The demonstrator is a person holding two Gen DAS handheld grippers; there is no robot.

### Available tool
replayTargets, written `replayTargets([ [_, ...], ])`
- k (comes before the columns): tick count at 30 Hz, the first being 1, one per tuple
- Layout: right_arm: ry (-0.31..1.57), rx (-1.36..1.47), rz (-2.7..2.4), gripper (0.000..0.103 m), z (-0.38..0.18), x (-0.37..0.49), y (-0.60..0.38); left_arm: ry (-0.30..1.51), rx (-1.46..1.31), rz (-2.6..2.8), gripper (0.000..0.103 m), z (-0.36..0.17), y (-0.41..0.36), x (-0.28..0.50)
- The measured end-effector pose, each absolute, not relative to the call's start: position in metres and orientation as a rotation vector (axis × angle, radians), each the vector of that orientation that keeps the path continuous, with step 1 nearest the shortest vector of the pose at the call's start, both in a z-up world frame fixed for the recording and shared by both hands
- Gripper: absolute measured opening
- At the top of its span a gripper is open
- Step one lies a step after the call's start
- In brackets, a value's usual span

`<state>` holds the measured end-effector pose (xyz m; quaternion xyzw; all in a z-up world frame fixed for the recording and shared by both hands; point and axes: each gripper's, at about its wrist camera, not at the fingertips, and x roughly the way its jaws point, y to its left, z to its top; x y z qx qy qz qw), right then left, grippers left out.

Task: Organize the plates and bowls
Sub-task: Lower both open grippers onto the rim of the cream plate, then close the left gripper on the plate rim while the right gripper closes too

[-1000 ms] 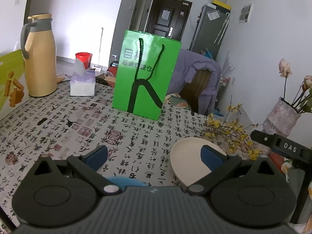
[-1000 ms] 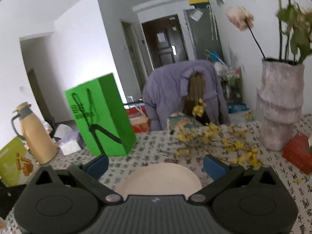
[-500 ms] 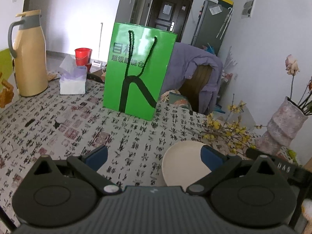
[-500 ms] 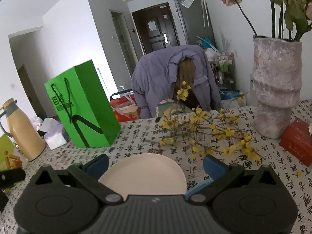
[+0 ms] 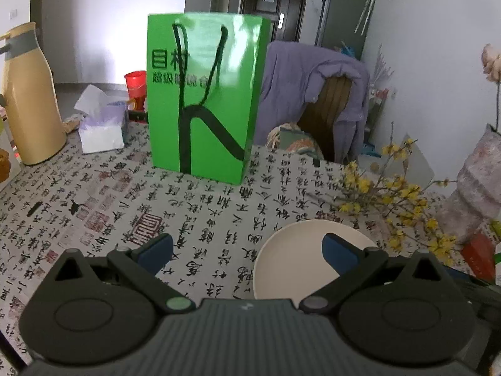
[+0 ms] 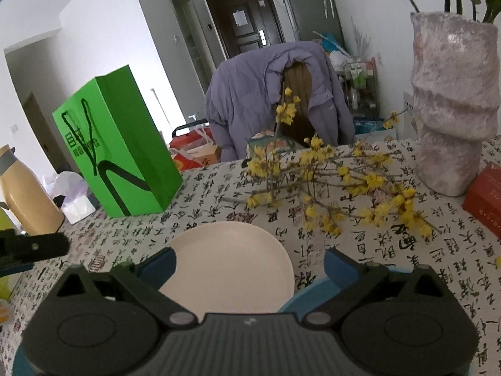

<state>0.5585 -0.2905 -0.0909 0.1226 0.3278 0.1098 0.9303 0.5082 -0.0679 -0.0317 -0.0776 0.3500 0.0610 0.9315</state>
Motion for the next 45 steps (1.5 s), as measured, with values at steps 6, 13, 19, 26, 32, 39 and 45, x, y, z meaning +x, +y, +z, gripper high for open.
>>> replayTargets([
  [6, 0.675, 0.266, 0.242, 0.095, -0.093, 0.56, -0.293, 0.734, -0.136, 0.146, 0.103, -0.039, -0.069, 0.526],
  [13, 0.676, 0.251, 0.243, 0.083, -0.096, 0.562, -0.292, 0.793, -0.168, 0.158, 0.103, -0.054, -0.059, 0.546],
  [19, 0.716, 0.273, 0.238, 0.065, -0.095, 0.577, -0.292, 0.888, -0.224, 0.126, 0.103, -0.074, -0.052, 0.559],
  [26, 0.856, 0.237, 0.205, 0.043, -0.106, 0.608, -0.285, 0.926, -0.218, 0.137, 0.103, -0.092, -0.056, 0.566],
  [32, 0.918, 0.17, 0.125, 0.034, -0.112, 0.623, -0.276, 0.947, -0.206, 0.147, 0.098, -0.099, -0.057, 0.569],
  [39, 0.976, 0.052, 0.087, 0.023, -0.116, 0.637, -0.259, 0.998, -0.211, 0.112, 0.074, -0.106, -0.062, 0.574],
  [45, 0.991, -0.041, 0.061, 0.022, -0.118, 0.641, -0.245, 1.046, -0.214, 0.1, 0.058, -0.113, -0.064, 0.578],
])
